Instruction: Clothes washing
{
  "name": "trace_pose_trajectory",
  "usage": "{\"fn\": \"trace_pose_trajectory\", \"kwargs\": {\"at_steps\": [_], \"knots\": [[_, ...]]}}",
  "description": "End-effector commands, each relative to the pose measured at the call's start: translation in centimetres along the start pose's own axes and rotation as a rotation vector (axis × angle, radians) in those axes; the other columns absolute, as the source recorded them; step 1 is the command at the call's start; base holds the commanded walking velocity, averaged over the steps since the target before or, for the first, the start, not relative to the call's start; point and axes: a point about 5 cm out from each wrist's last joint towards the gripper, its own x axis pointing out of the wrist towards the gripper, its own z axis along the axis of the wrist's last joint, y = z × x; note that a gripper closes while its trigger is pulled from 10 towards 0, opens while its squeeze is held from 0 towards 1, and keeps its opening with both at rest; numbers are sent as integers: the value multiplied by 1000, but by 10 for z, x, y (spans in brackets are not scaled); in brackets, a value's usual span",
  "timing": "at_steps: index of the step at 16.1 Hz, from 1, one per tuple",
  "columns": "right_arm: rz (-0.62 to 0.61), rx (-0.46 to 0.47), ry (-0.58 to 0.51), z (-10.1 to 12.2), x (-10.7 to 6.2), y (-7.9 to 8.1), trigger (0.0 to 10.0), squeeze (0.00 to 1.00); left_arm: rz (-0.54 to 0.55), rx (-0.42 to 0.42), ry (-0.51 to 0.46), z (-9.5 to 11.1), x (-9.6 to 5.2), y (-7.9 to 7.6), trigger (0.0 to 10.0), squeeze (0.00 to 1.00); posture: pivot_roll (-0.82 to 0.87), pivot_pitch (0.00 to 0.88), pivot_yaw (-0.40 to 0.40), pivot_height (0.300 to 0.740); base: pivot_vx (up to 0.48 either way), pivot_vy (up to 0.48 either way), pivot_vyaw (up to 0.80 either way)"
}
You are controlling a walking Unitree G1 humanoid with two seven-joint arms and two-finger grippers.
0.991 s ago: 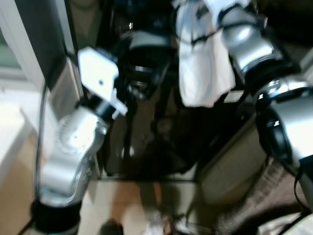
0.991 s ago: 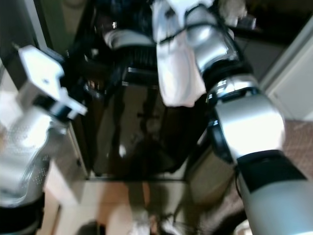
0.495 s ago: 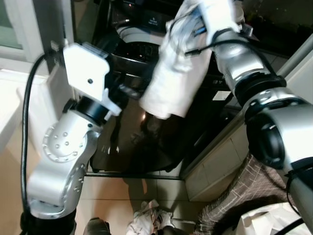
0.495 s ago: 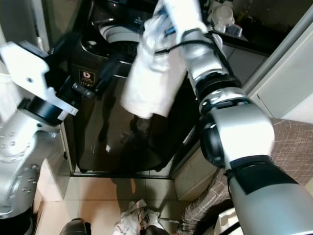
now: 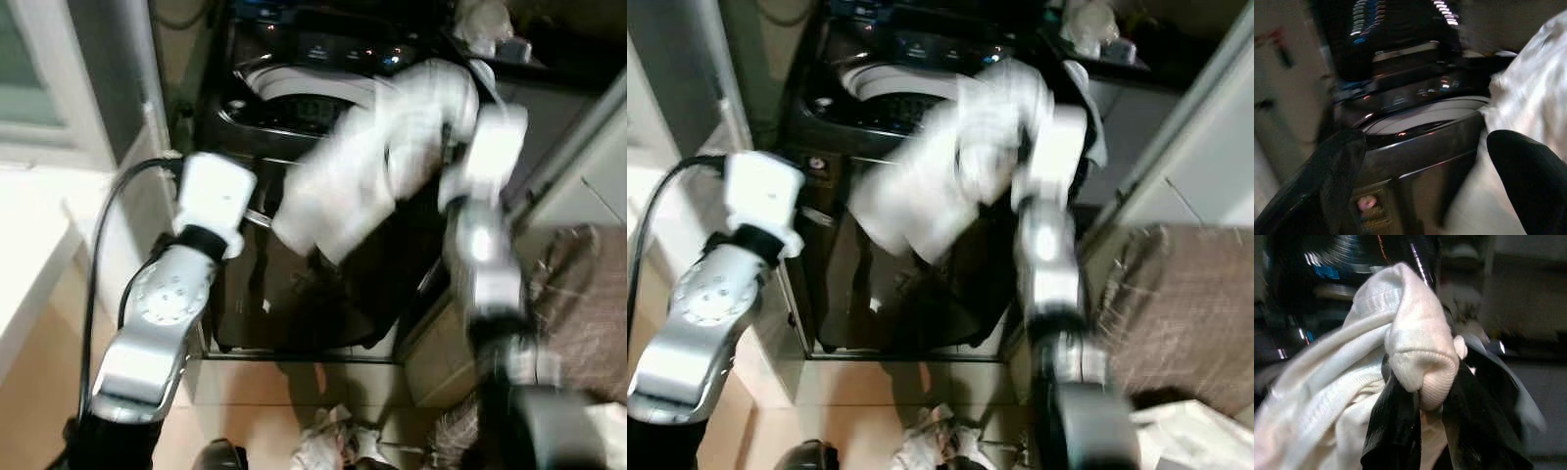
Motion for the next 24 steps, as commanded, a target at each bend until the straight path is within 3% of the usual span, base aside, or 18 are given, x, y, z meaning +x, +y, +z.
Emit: {"fn": "trace_pose_trajectory", "kwargs": {"at_steps": [1, 3, 5, 8, 11, 14, 18, 22, 24], "knots": [[8, -17, -90, 18, 2, 0, 10000, 0, -62, 40, -37, 9, 7, -6, 10000, 0, -71, 0, -50, 740, 0, 0, 0], [27, -27, -51, 6, -6, 5, 10000, 0, -71, 41, -44, 9, 12, -2, 10000, 0, -76, 0, -32, 740, 0, 0, 0], [70, -22, -52, 16, -4, 15, 10000, 0, -6, -26, -54, 6, 13, -1, 10000, 0, -74, 0, -33, 740, 0, 0, 0], [95, -18, -143, 41, 7, 20, 10000, 0, 56, -55, -129, 16, 12, 0, 10000, 0, -54, 0, -55, 740, 160, 0, 0], [62, -18, -241, 70, 19, 20, 10000, 0, 32, -1, -179, 24, 12, 1, 10000, 0, -35, 0, -70, 740, 480, 0, 0], [84, -33, -418, 129, 51, 24, 10000, 0, 54, 2, -261, 38, 14, 3, 10000, 0, -36, 0, -77, 740, 480, 0, 0], [116, -73, -490, 174, 79, 27, 10000, 0, 78, 20, -306, 47, 17, 6, 10000, 0, -14, 0, -99, 740, 480, 0, 0], [118, -217, -391, 188, 103, 32, 10000, 0, 47, 26, -303, 50, 17, 5, 10000, 0, 5, 0, -105, 740, 240, 0, 0], [112, -328, -288, 175, 108, 34, 10000, 0, 43, 22, -317, 55, 15, 6, 10000, 0, 24, 0, -104, 740, 0, 0, 0]]}}
